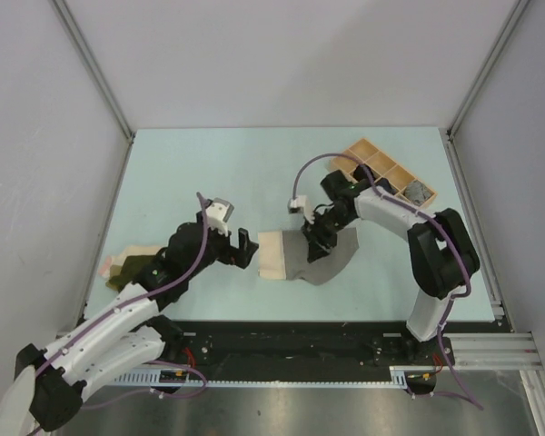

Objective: Roll the underwear
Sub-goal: Fold the underwear at the center of the board.

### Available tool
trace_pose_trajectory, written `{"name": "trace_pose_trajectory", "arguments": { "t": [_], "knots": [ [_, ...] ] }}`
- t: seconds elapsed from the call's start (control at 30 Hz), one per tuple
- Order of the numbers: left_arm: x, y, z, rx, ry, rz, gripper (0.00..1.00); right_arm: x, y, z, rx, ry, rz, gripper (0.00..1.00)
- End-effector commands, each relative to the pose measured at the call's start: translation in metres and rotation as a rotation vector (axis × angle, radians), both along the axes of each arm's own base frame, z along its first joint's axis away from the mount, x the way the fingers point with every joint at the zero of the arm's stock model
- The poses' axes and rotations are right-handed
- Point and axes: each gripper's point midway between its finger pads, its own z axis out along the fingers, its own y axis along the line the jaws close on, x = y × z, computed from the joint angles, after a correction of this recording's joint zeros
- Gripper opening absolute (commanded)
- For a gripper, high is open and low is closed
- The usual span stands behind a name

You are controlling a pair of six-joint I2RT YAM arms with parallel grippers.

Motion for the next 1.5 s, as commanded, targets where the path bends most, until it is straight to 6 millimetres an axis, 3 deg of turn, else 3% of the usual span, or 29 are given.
{"name": "trace_pose_trajectory", "arguments": {
  "t": [0.0,0.1,0.13,0.2,0.33,0.47,0.6,0.8,1.03,1.33,1.47],
  "knots": [
    [-0.005,-0.039,0.01,0.106,-0.02,-0.317,0.98,0.016,-0.023,0.039,0.122,-0.075,0.062,0.46],
    [-0.028,-0.056,-0.011,0.17,0.047,-0.558,0.91,0.0,-0.038,0.035,0.131,-0.124,0.202,0.47],
    [-0.03,-0.057,-0.021,0.227,0.023,-0.629,0.89,-0.01,-0.046,0.026,0.137,-0.118,0.23,0.48],
    [-0.037,-0.056,-0.036,0.3,-0.025,-0.693,0.9,-0.013,-0.05,0.028,0.191,-0.2,0.29,0.49],
    [-0.034,-0.049,-0.039,0.415,-0.275,-0.793,0.95,-0.01,-0.053,0.023,0.243,-0.391,0.416,0.6],
    [-0.049,-0.054,-0.038,0.435,-0.447,-0.917,0.97,-0.015,-0.041,0.012,0.244,-0.48,0.494,0.62],
    [-0.05,-0.058,-0.056,0.493,-0.439,-0.976,0.96,-0.024,-0.036,-0.012,0.192,-0.527,0.564,0.62],
    [-0.047,-0.068,-0.083,0.567,-0.395,-1.035,0.86,-0.024,-0.032,-0.025,0.17,-0.594,0.596,0.62],
    [-0.037,-0.063,-0.123,0.682,-0.306,-1.061,0.77,-0.025,-0.028,-0.038,0.15,-0.65,0.63,0.62],
    [-0.02,-0.061,-0.131,0.749,-0.333,-1.017,0.76,-0.03,-0.029,-0.057,0.08,-0.694,0.688,0.57],
    [-0.021,-0.059,-0.14,0.763,-0.306,-1.036,0.68,-0.029,-0.031,-0.057,0.067,-0.692,0.678,0.48]
  ]
}}
